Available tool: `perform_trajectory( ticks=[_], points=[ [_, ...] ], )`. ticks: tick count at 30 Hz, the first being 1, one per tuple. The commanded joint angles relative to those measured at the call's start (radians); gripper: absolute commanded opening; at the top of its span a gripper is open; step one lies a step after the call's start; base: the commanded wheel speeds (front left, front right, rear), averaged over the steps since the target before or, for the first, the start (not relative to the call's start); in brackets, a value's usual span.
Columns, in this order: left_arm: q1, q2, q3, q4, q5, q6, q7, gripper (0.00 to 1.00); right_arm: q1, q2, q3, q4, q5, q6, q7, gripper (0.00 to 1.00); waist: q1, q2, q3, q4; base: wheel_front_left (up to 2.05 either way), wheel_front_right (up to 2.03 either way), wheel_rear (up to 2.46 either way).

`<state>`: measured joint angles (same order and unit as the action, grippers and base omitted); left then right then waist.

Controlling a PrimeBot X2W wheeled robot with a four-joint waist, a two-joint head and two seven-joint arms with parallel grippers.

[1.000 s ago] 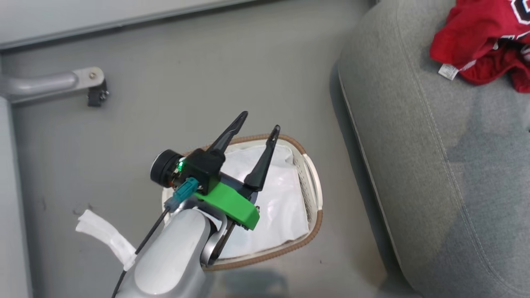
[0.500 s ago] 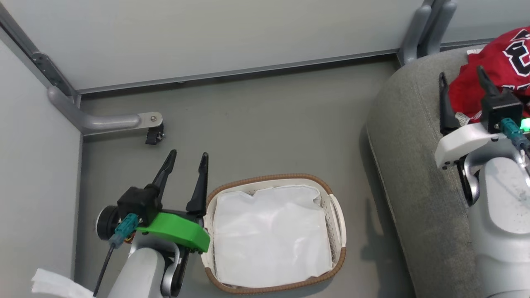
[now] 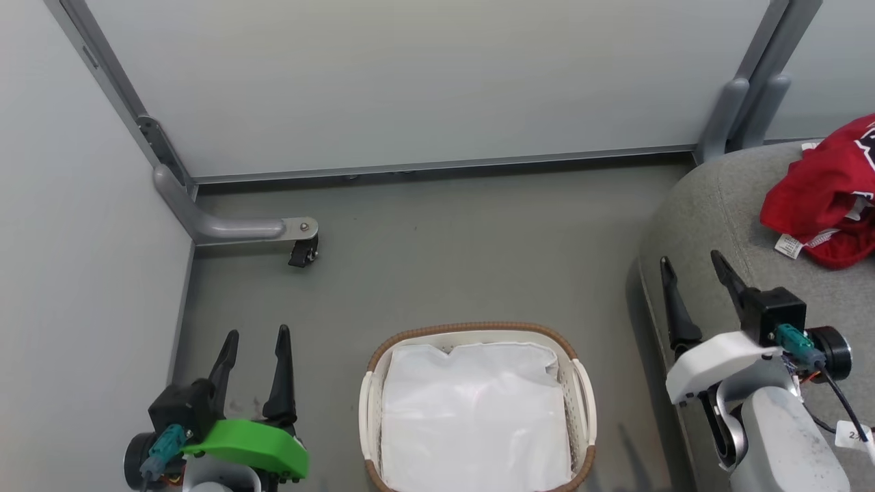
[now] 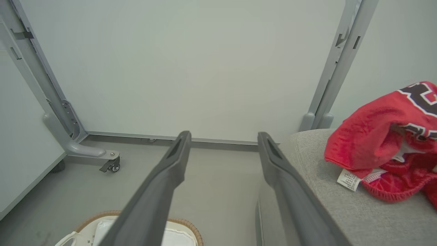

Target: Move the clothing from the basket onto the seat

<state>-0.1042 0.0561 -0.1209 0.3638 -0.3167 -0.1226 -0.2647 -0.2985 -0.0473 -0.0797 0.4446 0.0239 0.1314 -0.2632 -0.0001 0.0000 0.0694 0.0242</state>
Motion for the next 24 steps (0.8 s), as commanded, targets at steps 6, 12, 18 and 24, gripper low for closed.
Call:
perform_trajectory(
  ticks=[6,12,18,24],
  points=[
    [0.050,-0.003,0.027,-0.004,0.008,-0.006,0.001,1.00,0.090,-0.006,0.036,-0.051,0.072,-0.001,-0.002,1.00,0.0001,0.0000,-0.027,0.009,0.00,0.00,0.00],
    [0.079,-0.005,0.037,-0.015,0.008,-0.008,0.001,1.00,0.156,-0.005,0.046,-0.083,0.112,-0.001,-0.002,1.00,0.0001,0.0000,-0.044,0.007,0.00,0.00,0.00],
    [0.087,-0.006,0.031,-0.021,-0.004,-0.008,0.001,1.00,0.191,-0.005,0.057,-0.104,0.128,-0.001,-0.002,1.00,0.0001,0.0000,-0.051,0.006,0.00,0.00,0.00],
    [0.089,-0.006,0.022,-0.016,-0.015,-0.008,0.001,1.00,0.199,-0.005,0.051,-0.109,0.136,-0.001,-0.002,1.00,0.0001,0.0000,-0.052,0.008,0.00,0.00,0.00]
  ],
)
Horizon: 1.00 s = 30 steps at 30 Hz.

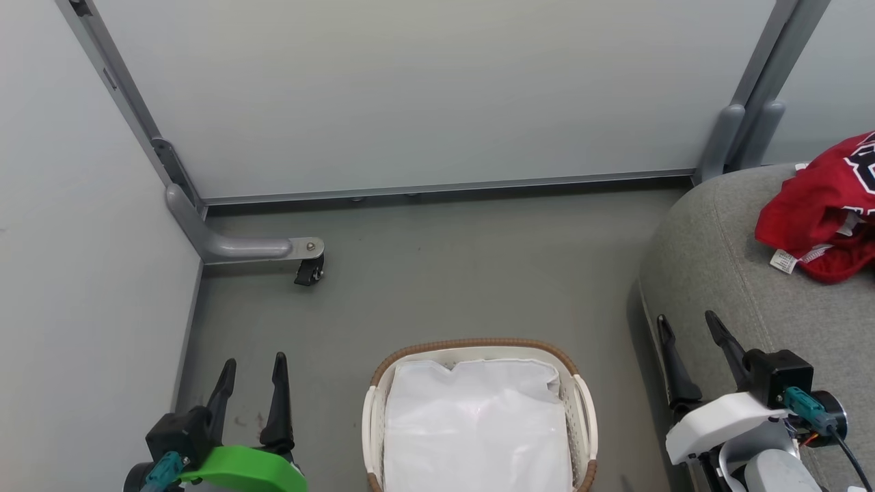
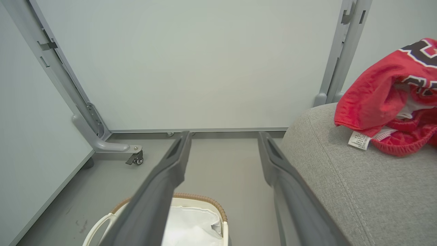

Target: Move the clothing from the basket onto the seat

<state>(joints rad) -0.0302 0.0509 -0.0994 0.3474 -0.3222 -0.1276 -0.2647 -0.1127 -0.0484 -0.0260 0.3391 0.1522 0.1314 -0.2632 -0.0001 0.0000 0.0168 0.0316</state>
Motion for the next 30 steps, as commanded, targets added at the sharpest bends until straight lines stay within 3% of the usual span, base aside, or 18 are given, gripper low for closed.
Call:
perform_trajectory(
  ticks=[1,12,13,17,30],
  points=[
    [0.013,0.000,-0.002,0.002,-0.010,-0.003,0.001,1.00,0.014,-0.004,-0.003,-0.003,0.009,-0.001,-0.002,1.00,0.0001,0.0000,0.000,0.001,0.00,0.00,0.00],
    [0.005,0.000,-0.007,0.006,-0.022,-0.003,0.001,1.00,0.013,-0.004,-0.003,-0.006,0.018,-0.001,-0.002,1.00,0.0001,0.0000,0.005,0.003,0.00,0.00,0.00],
    [0.000,-0.001,-0.007,0.010,-0.015,0.000,0.000,0.00,0.000,0.001,-0.001,0.000,0.007,0.000,0.000,0.00,0.0001,0.0000,0.005,0.003,0.00,0.00,0.00],
    [0.003,-0.001,-0.006,0.035,-0.029,0.000,0.003,0.00,0.007,0.008,-0.003,0.031,0.020,0.000,0.008,0.00,0.0001,0.0000,0.005,0.003,0.00,0.00,0.00],
    [-0.014,0.008,0.024,0.011,-0.271,0.000,0.063,0.00,0.006,0.006,-0.019,0.006,0.286,0.000,0.076,0.00,0.0001,0.0000,0.003,-0.001,0.00,0.00,0.00]
  ],
)
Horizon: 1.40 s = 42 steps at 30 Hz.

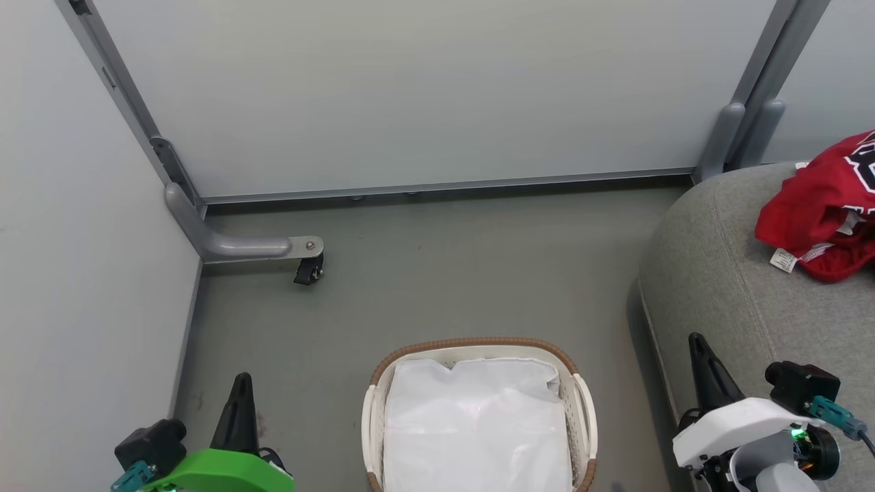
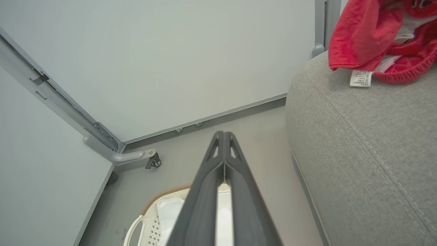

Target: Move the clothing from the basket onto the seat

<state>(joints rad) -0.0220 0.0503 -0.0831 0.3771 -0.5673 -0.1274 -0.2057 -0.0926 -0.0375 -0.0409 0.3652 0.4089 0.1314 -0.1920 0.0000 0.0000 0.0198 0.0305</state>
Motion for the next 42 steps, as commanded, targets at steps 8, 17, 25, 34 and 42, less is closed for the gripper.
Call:
perform_trajectory(
  ticks=[8,17,25,34,42],
  points=[
    [-0.032,0.012,0.024,-0.031,-0.146,-0.001,0.036,0.00,-0.014,-0.007,-0.010,-0.034,0.163,0.000,0.038,0.00,0.0000,0.0000,-0.001,-0.002,0.00,0.00,0.00],
    [-0.040,0.015,0.042,-0.047,-0.269,-0.001,0.069,0.00,-0.015,-0.008,-0.019,-0.046,0.300,0.000,0.073,0.00,0.0000,0.0000,-0.003,-0.005,0.00,0.00,0.00],
    [-0.047,0.017,0.057,-0.058,-0.368,-0.002,0.096,0.00,-0.016,-0.009,-0.026,-0.056,0.410,0.000,0.102,0.00,0.0000,0.0000,-0.004,-0.007,0.00,0.00,0.00],
    [-0.053,0.018,0.073,-0.070,-0.470,-0.002,0.126,0.00,-0.017,-0.010,-0.033,-0.066,0.526,-0.001,0.132,0.00,0.0000,0.0000,-0.005,-0.009,0.00,0.00,0.00],
    [-0.058,0.019,0.087,-0.080,-0.552,-0.003,0.149,0.00,-0.018,-0.011,-0.038,-0.074,0.618,-0.001,0.156,0.00,0.0000,0.0000,-0.006,-0.012,0.00,0.00,0.00]
  ],
)
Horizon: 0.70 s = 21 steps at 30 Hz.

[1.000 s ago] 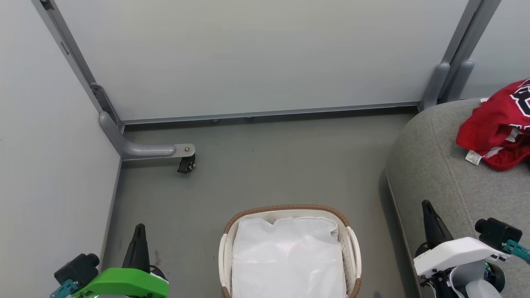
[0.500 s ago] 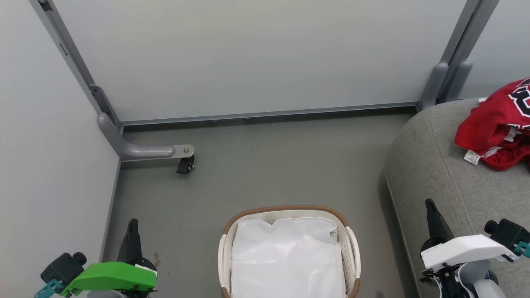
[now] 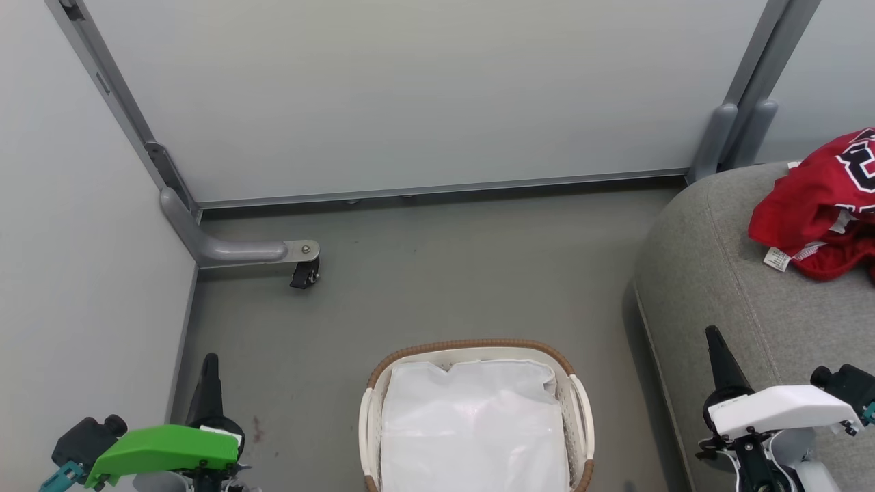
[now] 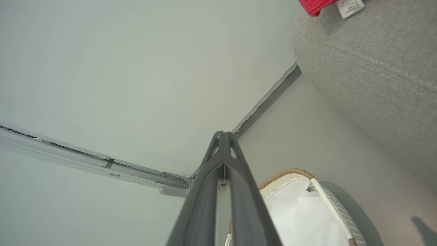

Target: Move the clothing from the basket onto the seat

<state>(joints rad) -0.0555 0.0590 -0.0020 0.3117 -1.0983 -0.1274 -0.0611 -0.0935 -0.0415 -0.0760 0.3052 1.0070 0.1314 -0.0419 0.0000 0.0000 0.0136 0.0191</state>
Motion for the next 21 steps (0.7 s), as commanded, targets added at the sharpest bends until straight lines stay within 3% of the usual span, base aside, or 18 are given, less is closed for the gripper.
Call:
perform_trajectory(
  ticks=[1,21],
  points=[
    [-0.026,0.010,0.007,-0.015,-0.028,-0.003,0.007,0.00,-0.017,-0.007,-0.004,-0.015,0.030,-0.001,0.008,0.00,0.0000,0.0000,0.000,0.000,0.00,0.00,0.00],
    [-0.038,0.010,0.041,-0.036,-0.214,-0.004,0.064,0.00,-0.019,-0.008,-0.018,-0.034,0.243,-0.001,0.064,0.00,0.0000,0.0000,-0.003,-0.006,0.00,0.00,0.00]
  ],
)
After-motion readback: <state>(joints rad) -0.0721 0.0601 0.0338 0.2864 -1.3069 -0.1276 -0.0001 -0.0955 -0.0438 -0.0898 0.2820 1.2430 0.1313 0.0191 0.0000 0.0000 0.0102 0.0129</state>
